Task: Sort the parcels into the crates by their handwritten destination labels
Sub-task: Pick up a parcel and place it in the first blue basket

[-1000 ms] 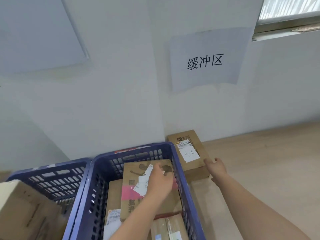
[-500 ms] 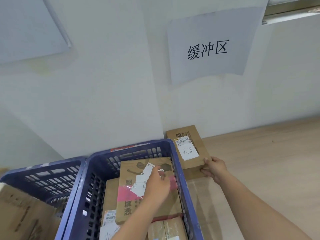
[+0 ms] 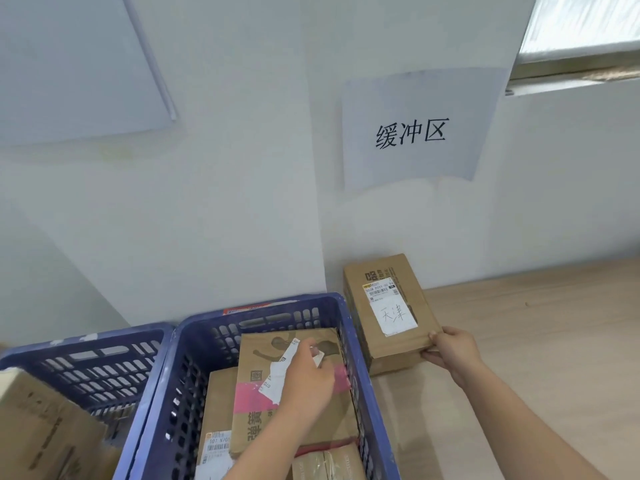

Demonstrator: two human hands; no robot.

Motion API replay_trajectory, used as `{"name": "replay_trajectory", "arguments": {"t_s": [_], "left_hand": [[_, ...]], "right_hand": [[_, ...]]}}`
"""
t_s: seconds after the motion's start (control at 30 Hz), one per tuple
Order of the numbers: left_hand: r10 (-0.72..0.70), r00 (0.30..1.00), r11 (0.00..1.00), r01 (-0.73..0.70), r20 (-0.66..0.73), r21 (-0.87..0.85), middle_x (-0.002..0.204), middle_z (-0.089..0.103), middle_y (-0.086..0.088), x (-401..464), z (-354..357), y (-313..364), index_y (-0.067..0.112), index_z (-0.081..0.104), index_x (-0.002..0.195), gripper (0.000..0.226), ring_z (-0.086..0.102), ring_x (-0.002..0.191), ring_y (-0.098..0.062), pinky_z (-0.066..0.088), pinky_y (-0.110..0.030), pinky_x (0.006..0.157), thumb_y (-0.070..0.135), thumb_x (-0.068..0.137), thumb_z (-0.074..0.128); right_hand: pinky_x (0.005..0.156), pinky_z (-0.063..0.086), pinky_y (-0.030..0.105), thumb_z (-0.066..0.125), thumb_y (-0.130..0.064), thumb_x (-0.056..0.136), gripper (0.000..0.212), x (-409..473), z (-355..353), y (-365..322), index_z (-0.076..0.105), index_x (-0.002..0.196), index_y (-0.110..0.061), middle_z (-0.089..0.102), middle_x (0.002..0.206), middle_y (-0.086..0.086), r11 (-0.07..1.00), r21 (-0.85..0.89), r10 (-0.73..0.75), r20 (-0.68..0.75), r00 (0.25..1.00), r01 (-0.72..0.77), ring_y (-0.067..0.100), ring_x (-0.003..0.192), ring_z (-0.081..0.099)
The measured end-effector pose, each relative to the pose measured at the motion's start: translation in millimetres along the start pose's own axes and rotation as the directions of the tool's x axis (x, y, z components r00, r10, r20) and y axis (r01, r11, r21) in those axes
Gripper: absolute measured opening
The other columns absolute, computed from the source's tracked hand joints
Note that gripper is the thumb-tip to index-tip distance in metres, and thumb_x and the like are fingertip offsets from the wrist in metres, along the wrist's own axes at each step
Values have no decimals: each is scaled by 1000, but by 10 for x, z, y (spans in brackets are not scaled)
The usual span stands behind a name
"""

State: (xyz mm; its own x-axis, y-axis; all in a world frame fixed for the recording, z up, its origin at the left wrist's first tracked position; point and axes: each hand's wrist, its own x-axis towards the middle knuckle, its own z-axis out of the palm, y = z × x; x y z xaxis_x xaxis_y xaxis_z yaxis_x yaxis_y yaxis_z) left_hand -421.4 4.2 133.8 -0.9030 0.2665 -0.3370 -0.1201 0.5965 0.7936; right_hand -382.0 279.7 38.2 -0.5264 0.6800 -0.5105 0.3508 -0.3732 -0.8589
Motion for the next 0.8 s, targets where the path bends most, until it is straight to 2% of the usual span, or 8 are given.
{"name": "replay_trajectory", "arguments": {"t_s": [0.07, 0.17, 0.27, 0.37, 0.5, 0.63, 0.7, 0.8], "left_hand": [[21, 1000, 1000, -21, 1, -7, 140, 50, 8, -82, -39, 64, 22, 39, 145, 45, 58, 113, -14, 51, -29, 90, 15, 101, 44], [65, 998, 997, -65, -2, -51, 125, 52, 13, -273, -104, 180, 23, 32, 151, 54, 61, 102, -8, 53, -25, 83, 12, 100, 46], [111, 994, 990, -111, -7, -89, 154, 41, 2, -518, -210, 290, 26, 22, 157, 67, 57, 125, -27, 51, -41, 102, 13, 98, 50], [164, 986, 979, -162, 6, -123, 158, 35, 3, -832, -383, 352, 23, 20, 158, 68, 53, 129, -21, 47, -36, 106, 12, 99, 51], [248, 968, 956, -238, 38, -174, 156, 37, 4, -1441, -738, 317, 21, 23, 158, 64, 43, 136, -16, 34, -18, 101, 14, 101, 50], [343, 936, 910, -311, 75, -275, 155, 36, 8, -2023, -1107, 184, 25, 23, 158, 60, 38, 122, -4, 30, -17, 94, 20, 104, 48], [360, 930, 880, -312, 73, -358, 157, 32, 12, -2311, -1332, 64, 31, 20, 158, 61, 37, 133, -6, 31, -21, 107, 29, 104, 49], [434, 898, 807, -355, 67, -472, 159, 26, 20, -2688, -1642, -82, 43, 11, 157, 68, 31, 143, -8, 29, -41, 120, 45, 101, 50]], "right_hand": [[83, 57, 41, 51, 1, 98, 18, -139, -155, -107, 64, 111, 1, 67, 97, 16, 999, 13, -33, -39, 999, 33, 29, 83, 67], [87, 55, 42, 52, 0, 99, 15, -437, -343, -306, 62, 110, -2, 65, 93, 12, 995, 58, -78, -90, 993, 83, 29, 82, 66], [84, 57, 40, 51, 0, 99, 14, -864, -480, -504, 65, 102, 1, 65, 90, 14, 984, 62, -158, -125, 979, 167, 28, 81, 66], [79, 59, 38, 51, 0, 98, 17, -1380, -603, -650, 68, 96, -5, 67, 94, 15, 964, 32, -256, -169, 952, 265, 25, 80, 67], [89, 56, 46, 51, 4, 98, 23, -2268, -709, -744, 67, 114, 2, 66, 100, 15, 917, 36, -383, -209, 900, 398, 21, 79, 67], [87, 58, 41, 51, 2, 100, 23, -3326, -640, -718, 67, 116, 3, 71, 108, 19, 852, 74, -499, -179, 848, 518, 31, 98, 70], [79, 62, 34, 51, 1, 101, 21, -3899, -502, -611, 68, 114, 2, 72, 106, 18, 823, 97, -544, -154, 825, 560, 32, 100, 71], [76, 62, 30, 52, -2, 101, 24, -4583, -230, -387, 66, 121, -4, 73, 109, 14, 797, 115, -586, -89, 806, 592, 27, 100, 72]]}}
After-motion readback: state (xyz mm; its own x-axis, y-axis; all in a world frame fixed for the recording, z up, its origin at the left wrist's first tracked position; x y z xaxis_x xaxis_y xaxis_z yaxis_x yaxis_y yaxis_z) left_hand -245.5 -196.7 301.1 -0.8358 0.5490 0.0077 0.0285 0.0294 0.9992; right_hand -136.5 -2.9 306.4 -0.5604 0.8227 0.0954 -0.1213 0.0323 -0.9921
